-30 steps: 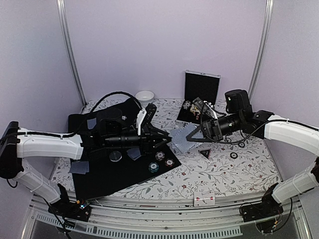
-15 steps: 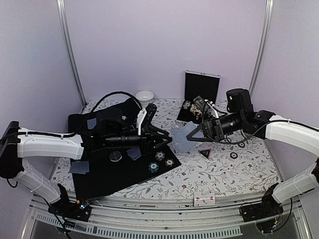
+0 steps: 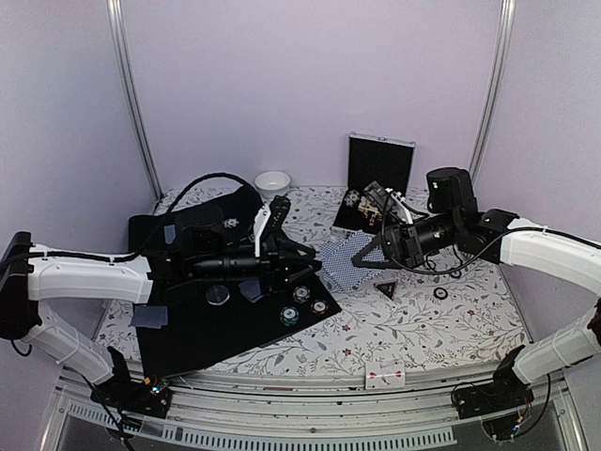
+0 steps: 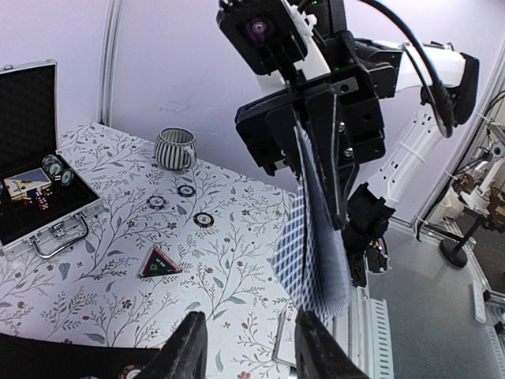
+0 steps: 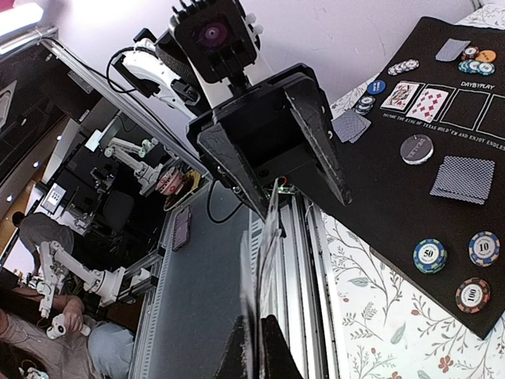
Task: Distribute texas hold em gaming equipment
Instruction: Pick up the poker card from the face-down deck piles.
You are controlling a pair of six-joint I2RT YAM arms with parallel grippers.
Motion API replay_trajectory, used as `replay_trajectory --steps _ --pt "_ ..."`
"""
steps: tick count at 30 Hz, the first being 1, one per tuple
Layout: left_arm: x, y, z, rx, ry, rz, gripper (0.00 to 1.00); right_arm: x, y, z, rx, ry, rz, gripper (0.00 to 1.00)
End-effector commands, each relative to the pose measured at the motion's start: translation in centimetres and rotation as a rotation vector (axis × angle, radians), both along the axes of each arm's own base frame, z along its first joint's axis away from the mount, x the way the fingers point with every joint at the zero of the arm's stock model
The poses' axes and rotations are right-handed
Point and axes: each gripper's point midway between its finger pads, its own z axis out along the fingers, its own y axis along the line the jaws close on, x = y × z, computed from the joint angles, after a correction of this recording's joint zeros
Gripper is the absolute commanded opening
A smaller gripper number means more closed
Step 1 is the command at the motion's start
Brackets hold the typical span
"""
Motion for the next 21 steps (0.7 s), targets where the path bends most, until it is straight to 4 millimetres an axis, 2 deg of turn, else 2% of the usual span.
replay_trajectory --steps 1,21 --pt "0.3 0.7 1.1 -0.025 -0.047 0.021 0.41 -1.3 -0.1 1.3 0.045 -0.042 0.046 0.02" --pt "1.1 -1.0 2.3 -0.058 0.015 0.020 0.43 -0.3 0.3 0.9 0.028 -0.040 0.013 0.02"
